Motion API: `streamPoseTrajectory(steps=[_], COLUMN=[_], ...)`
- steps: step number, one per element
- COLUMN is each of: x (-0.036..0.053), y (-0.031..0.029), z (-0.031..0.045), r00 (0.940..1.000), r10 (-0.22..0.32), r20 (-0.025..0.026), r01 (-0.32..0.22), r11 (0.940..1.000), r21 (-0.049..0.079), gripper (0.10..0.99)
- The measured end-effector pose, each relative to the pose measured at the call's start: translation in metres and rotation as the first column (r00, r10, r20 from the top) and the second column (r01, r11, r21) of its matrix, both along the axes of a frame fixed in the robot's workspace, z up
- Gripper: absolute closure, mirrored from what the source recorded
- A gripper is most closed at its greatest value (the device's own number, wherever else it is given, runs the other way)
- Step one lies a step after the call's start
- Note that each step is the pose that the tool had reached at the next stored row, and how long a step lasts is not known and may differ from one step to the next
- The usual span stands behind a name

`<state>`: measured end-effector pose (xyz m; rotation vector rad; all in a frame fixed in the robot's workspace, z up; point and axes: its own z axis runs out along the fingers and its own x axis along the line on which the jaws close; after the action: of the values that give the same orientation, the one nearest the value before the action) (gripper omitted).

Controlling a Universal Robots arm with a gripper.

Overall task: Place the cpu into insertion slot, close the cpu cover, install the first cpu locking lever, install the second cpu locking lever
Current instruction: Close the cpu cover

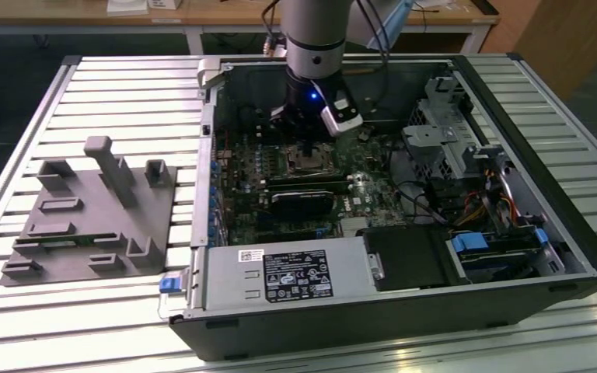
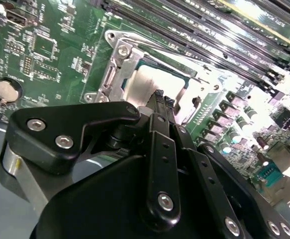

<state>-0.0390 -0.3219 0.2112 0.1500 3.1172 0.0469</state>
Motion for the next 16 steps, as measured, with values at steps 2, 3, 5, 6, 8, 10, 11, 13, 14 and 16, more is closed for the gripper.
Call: streamPoseTrajectory(steps=[2,3,5,6,8,10,11,13,14,16], x=[-0.0037,-0.0056,-0.0100,-0.0122,-0.0153,-0.0173,-0.0184,-0.0202,-0.0208,-0.0217], y=[0.0000,0.0000,0.0000,0.0000,0.0001,0.0000,0.0000,0.0000,0.0000,0.0000], z=[-0.0001,-0.0001,-0.0003,-0.0005,-0.0012,-0.0021,-0.0025,-0.0038,-0.0045,-0.0057], r00=[1.0000,1.0000,1.0000,1.0000,1.0000,1.0000,1.0000,1.0000,1.0000,1.0000], r10=[0.001,0.002,0.003,0.003,0.004,0.005,0.005,0.006,0.006,0.006], r20=[0.0026,0.0037,0.0053,0.0058,0.0062,0.0061,0.0061,0.0062,0.0062,0.0061], r01=[-0.001,-0.002,-0.003,-0.003,-0.004,-0.005,-0.005,-0.006,-0.006,-0.006], r11=[1.0000,1.0000,1.0000,1.0000,1.0000,1.0000,1.0000,1.0000,1.0000,1.0000], r21=[0.000,0.000,0.000,0.000,0.000,0.000,0.000,0.000,0.000,0.000], gripper=[0.980,0.980,0.980,0.980,0.980,0.980,0.980,0.980,0.980,0.980])
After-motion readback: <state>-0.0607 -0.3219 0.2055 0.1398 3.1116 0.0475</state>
